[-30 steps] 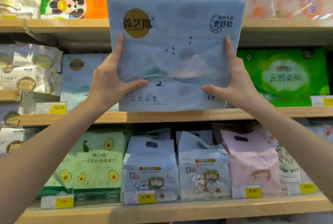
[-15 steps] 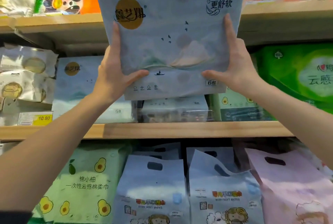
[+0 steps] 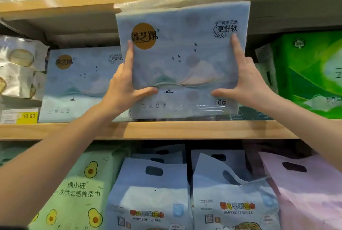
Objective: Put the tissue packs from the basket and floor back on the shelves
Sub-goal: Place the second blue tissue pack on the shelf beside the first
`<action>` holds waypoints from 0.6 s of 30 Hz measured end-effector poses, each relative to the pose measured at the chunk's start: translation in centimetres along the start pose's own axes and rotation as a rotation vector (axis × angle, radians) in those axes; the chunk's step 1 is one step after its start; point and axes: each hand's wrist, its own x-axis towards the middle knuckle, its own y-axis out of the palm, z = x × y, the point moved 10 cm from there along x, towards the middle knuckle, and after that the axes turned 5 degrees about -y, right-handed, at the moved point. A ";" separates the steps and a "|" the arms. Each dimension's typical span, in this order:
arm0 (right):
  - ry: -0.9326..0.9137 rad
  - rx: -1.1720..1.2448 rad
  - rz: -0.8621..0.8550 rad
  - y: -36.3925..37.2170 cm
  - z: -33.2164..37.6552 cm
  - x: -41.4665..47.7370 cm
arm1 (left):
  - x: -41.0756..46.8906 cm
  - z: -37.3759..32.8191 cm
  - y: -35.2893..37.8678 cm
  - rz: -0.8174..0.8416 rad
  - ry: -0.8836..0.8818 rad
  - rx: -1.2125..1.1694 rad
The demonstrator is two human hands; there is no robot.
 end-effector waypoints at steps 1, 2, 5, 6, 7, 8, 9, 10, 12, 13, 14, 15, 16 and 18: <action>0.012 0.000 0.016 0.3 -0.4 -0.1 | -0.1 0.3 0.4 0.017 -0.011 0.001; 0.025 -0.002 0.032 0.7 -0.9 -0.3 | -0.2 0.5 0.7 0.036 -0.024 0.002; 0.073 -0.019 0.105 2.0 -2.2 -0.1 | 0.2 1.3 2.2 0.118 -0.071 0.023; 0.096 -0.026 0.139 2.6 -3.0 0.2 | 0.5 1.8 3.0 0.158 -0.101 0.035; 0.102 -0.042 0.170 2.5 -3.0 0.5 | 0.8 1.8 3.0 0.194 -0.125 0.055; 0.108 -0.062 0.201 2.5 -3.1 0.7 | 0.9 1.9 3.2 0.235 -0.148 0.070; 0.115 -0.080 0.220 2.2 -3.1 1.0 | 1.1 2.0 3.2 0.272 -0.172 0.079; 0.125 -0.101 0.242 2.1 -3.3 1.2 | 1.4 2.3 3.4 0.307 -0.195 0.084; 0.157 -0.139 0.295 2.4 -3.9 1.5 | 1.8 3.1 4.0 0.361 -0.227 0.088; 0.171 -0.151 0.322 2.7 -4.1 1.6 | 1.9 3.2 4.3 0.382 -0.238 0.096; 0.189 -0.157 0.344 3.0 -4.4 1.7 | 2.0 3.4 4.5 0.395 -0.248 0.108; 0.200 -0.164 0.356 3.2 -4.7 1.8 | 2.0 3.4 4.6 0.400 -0.252 0.123; 0.209 -0.173 0.365 3.4 -4.9 2.0 | 2.1 3.5 4.7 0.402 -0.255 0.141; 0.228 -0.189 0.387 3.9 -5.5 2.2 | 2.2 3.7 5.1 0.411 -0.268 0.170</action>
